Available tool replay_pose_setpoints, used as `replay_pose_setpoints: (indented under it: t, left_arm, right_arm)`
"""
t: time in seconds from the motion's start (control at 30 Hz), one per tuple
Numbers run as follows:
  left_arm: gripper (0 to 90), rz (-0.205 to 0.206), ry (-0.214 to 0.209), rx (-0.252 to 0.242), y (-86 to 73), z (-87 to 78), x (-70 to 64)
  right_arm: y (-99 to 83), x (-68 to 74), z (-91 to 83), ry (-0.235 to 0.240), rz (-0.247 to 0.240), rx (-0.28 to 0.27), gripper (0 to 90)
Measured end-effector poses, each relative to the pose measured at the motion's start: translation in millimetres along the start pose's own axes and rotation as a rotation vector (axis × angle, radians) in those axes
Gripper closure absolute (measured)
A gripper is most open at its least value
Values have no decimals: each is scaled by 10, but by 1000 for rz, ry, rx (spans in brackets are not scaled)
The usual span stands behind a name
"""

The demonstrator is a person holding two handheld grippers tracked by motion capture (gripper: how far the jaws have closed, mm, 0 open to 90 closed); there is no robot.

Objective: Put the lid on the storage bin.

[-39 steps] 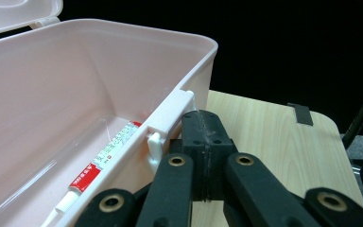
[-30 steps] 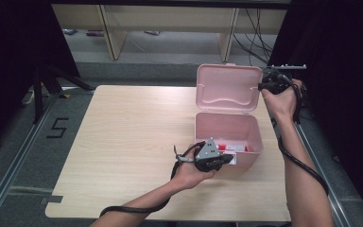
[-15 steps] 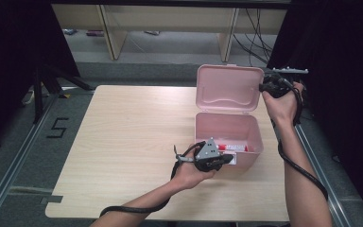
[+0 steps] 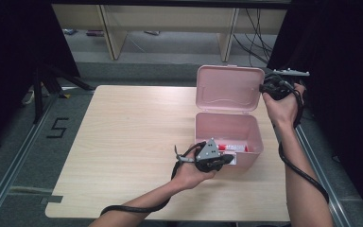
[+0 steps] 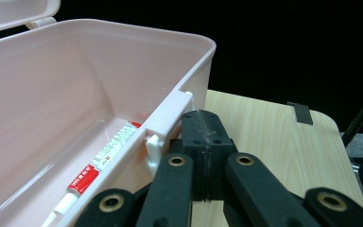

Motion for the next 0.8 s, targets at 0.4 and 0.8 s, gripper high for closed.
replay_pose_setpoints:
  t: [0.4,0.8]
  left_arm:
    - [896,5,-4,4,3,1,8]
    - [896,2,-2,3,4,3,4]
  right_arm:
    - [-12,8,-13,3,9,-5,897]
    - [-28,39,-35,-9,25,-10,897]
Point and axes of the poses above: each handheld gripper's, and its own axes: z roughly forward along the jaws, y roughly out of its top, x roughly to its left, the point moved 6 cm from there along z, roughly forward along the jaws, and after that the axes turned 7 degrees about y, right-handed, at the moved point
